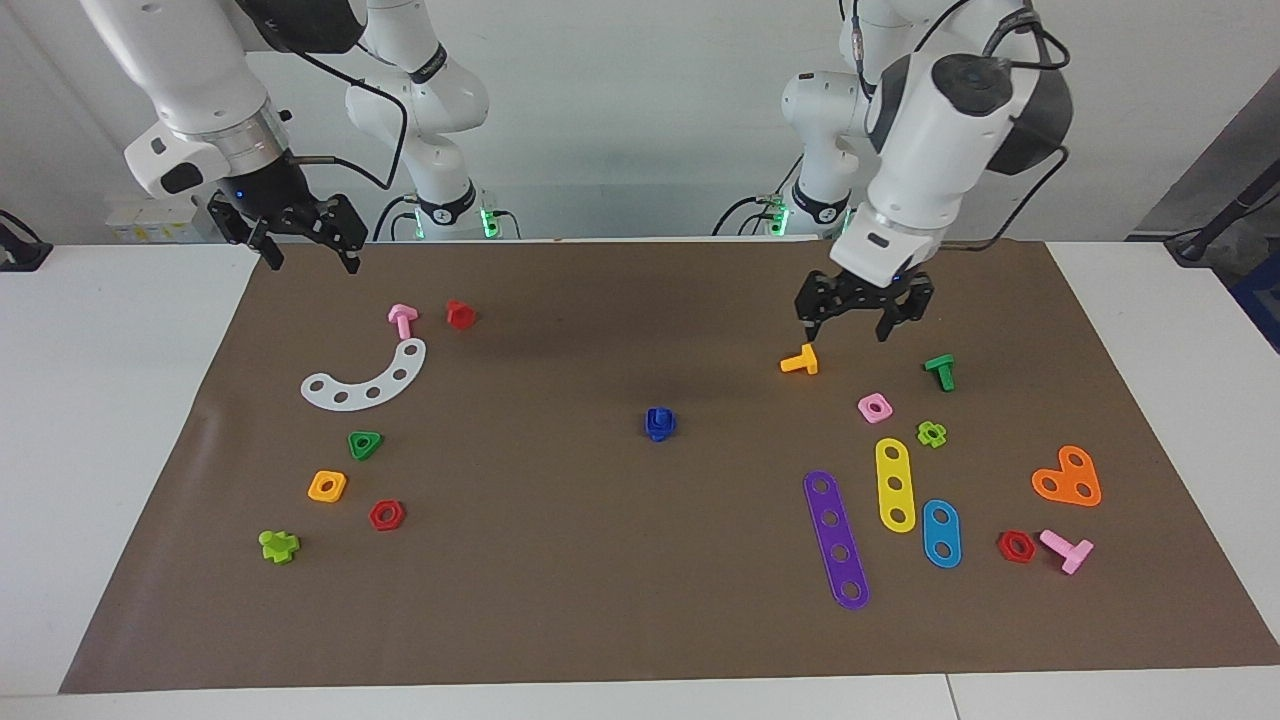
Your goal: Unscrew and place screws in storage area
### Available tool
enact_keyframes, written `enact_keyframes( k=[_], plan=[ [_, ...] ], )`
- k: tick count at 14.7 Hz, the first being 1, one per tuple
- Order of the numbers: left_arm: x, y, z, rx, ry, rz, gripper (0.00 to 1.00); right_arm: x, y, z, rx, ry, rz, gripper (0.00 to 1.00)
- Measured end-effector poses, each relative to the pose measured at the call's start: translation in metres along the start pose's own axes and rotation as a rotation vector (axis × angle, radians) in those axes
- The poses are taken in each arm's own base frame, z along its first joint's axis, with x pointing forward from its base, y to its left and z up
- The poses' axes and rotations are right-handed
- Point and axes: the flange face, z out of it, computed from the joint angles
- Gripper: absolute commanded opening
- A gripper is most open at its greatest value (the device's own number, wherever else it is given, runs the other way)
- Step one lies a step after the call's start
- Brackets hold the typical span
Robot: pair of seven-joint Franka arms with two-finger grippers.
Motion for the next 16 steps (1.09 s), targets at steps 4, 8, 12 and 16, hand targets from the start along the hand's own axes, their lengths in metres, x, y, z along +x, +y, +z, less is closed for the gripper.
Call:
enact_keyframes(
  k=[4, 8, 12, 16],
  plan=[
    [-0.008, 0.088, 0.066, -0.014, -0.010, -0.012, 0.97, 0.000, 0.000, 0.000, 0.000, 0.000, 0.000, 1.00],
    [-0.004, 0.149, 0.142, 0.008, -0.014, 0.045, 0.95, 0.000, 0.000, 0.000, 0.000, 0.000, 0.000, 1.00],
    [-0.001, 0.165, 0.179, -0.009, 0.021, 0.069, 0.93, 0.000, 0.000, 0.000, 0.000, 0.000, 0.000, 1.00],
    [-0.012, 0.166, 0.199, 0.020, 0.007, 0.103, 0.92, 0.000, 0.000, 0.000, 0.000, 0.000, 0.000, 1.00]
  ],
)
